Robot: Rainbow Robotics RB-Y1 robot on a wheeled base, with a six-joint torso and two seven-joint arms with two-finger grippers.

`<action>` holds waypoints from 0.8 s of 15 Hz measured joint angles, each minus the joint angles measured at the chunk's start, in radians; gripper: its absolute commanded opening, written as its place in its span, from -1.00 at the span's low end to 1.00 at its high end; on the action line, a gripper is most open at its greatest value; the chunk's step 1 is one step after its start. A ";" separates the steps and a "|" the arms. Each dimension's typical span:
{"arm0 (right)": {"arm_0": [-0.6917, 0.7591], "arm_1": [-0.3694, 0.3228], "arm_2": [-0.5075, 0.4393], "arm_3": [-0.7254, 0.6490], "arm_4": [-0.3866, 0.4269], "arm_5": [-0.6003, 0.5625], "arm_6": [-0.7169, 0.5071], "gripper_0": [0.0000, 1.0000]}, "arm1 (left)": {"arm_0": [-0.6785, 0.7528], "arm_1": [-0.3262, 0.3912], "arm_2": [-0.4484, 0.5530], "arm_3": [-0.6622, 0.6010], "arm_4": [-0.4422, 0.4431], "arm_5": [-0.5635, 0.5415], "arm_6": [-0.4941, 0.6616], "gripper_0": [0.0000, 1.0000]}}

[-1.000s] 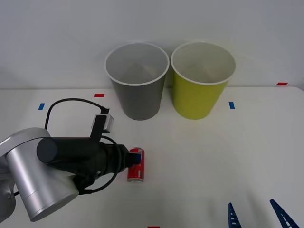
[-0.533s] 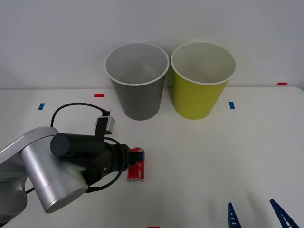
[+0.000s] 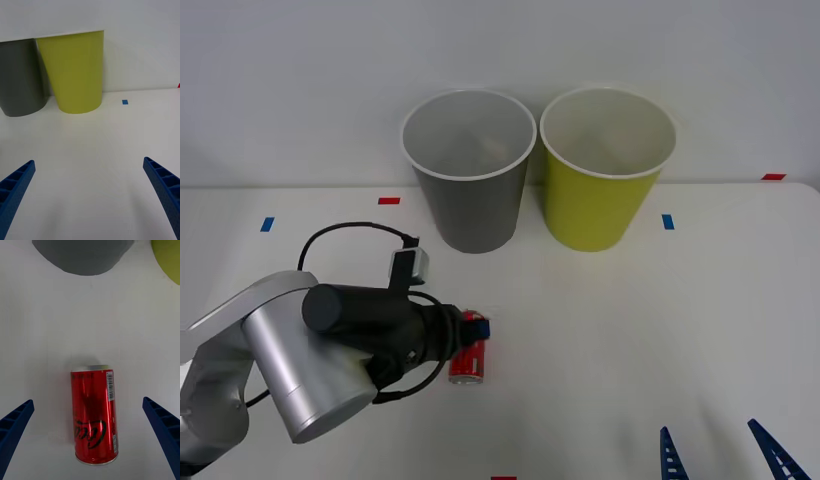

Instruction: Put cans in the gray bin and PET bottles in the light green bin.

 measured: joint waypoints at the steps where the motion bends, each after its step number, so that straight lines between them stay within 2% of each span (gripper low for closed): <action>1: 0.000 0.000 0.000 0.000 0.000 0.000 0.000 1.00 | -0.017 0.000 -0.020 0.015 -0.004 -0.010 0.003 1.00; 3: 0.000 0.000 0.000 0.000 0.000 0.000 0.000 1.00 | -0.041 0.001 -0.048 0.034 -0.008 -0.013 0.015 1.00; 12: 0.000 0.000 0.000 0.000 0.000 0.000 0.000 1.00 | -0.048 -0.008 -0.051 0.108 0.029 -0.013 0.060 1.00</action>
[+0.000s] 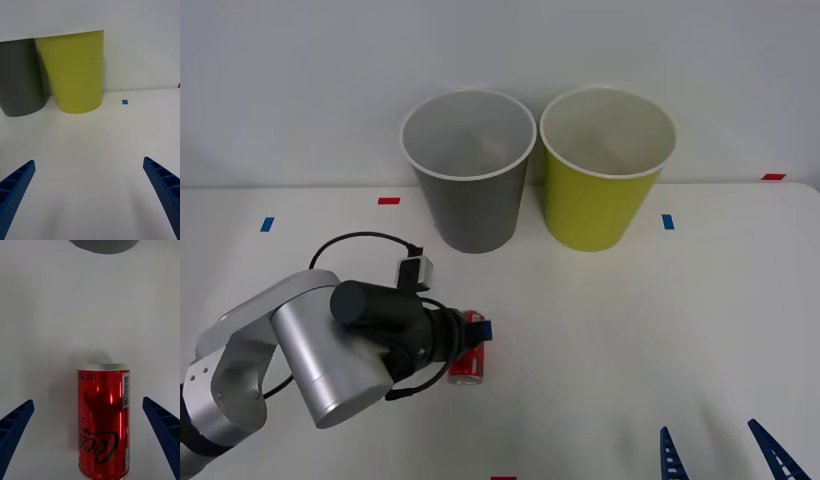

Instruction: Put cans in the gray bin and PET bottles in the light green bin.

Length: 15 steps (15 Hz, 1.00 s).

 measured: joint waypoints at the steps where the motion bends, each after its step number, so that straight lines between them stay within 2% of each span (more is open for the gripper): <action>1: 0.000 0.000 0.000 0.000 0.000 0.000 0.000 1.00 | -0.001 -0.003 0.000 0.012 0.000 0.000 0.000 1.00; 8: 0.000 0.000 0.000 0.000 0.000 0.000 0.000 1.00 | -0.006 -0.023 0.000 0.024 0.002 0.010 -0.008 1.00; 15: 0.000 0.000 0.000 0.000 0.000 0.000 0.000 1.00 | -0.049 -0.064 0.000 0.024 -0.003 0.109 -0.089 1.00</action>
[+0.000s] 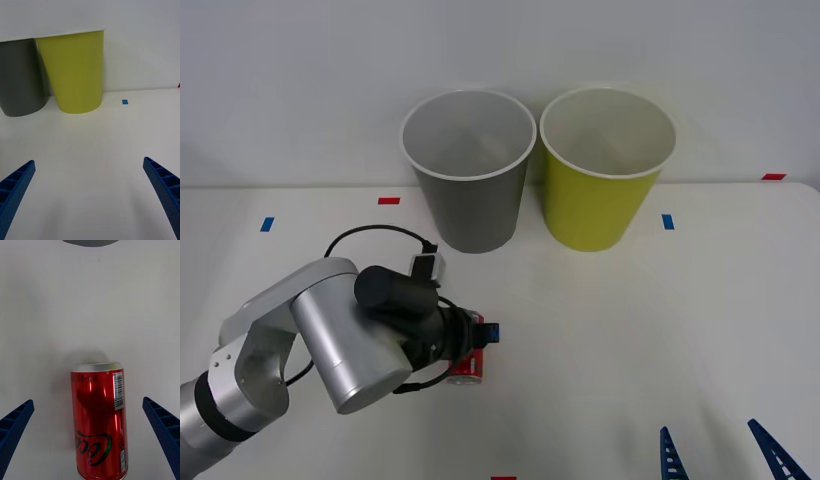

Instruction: Put cans in the gray bin and PET bottles in the light green bin.

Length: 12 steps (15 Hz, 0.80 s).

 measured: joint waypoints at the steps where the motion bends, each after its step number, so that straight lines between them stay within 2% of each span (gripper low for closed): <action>1: 0.000 0.000 0.000 0.000 0.000 0.000 0.000 1.00 | -0.005 -0.006 0.000 0.000 -0.003 0.008 -0.004 1.00; 12: 0.000 0.000 0.000 0.000 0.000 0.000 0.000 1.00 | -0.038 -0.098 0.000 0.081 -0.019 0.053 -0.063 1.00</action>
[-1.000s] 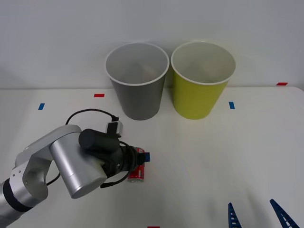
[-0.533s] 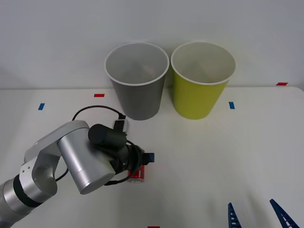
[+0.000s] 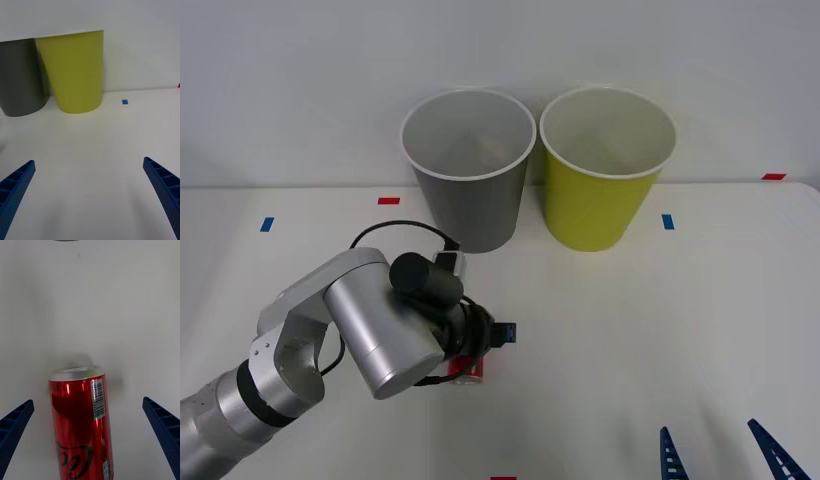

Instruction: Put cans in the gray bin and PET bottles in the light green bin.

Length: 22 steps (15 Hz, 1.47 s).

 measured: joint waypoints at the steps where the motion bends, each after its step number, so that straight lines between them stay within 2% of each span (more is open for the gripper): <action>1: 0.000 0.000 0.000 0.000 0.000 0.000 0.000 1.00 | -0.002 -0.004 0.000 0.014 0.000 -0.001 -0.010 1.00; 9: 0.000 0.000 0.000 0.000 0.000 0.000 0.000 1.00 | -0.009 -0.034 0.000 0.082 -0.004 -0.029 -0.049 1.00; 13: 0.000 0.000 0.000 0.000 0.000 0.000 0.000 1.00 | -0.010 -0.046 0.000 0.145 0.000 -0.088 -0.065 1.00; 19: 0.000 0.000 0.000 0.000 0.000 0.000 0.000 1.00 | -0.009 -0.047 0.000 0.158 0.027 -0.097 -0.078 1.00; 20: 0.000 0.000 0.000 0.000 0.000 0.000 0.000 1.00 | -0.009 -0.045 0.000 0.158 0.030 -0.097 -0.079 0.91; 21: 0.000 0.000 0.000 0.000 0.000 0.000 0.000 1.00 | -0.009 -0.044 0.000 0.158 0.034 -0.097 -0.079 -0.06; 22: 0.000 0.000 0.000 0.000 0.000 0.000 0.000 1.00 | -0.009 -0.042 0.000 0.159 0.035 -0.097 -0.080 -0.91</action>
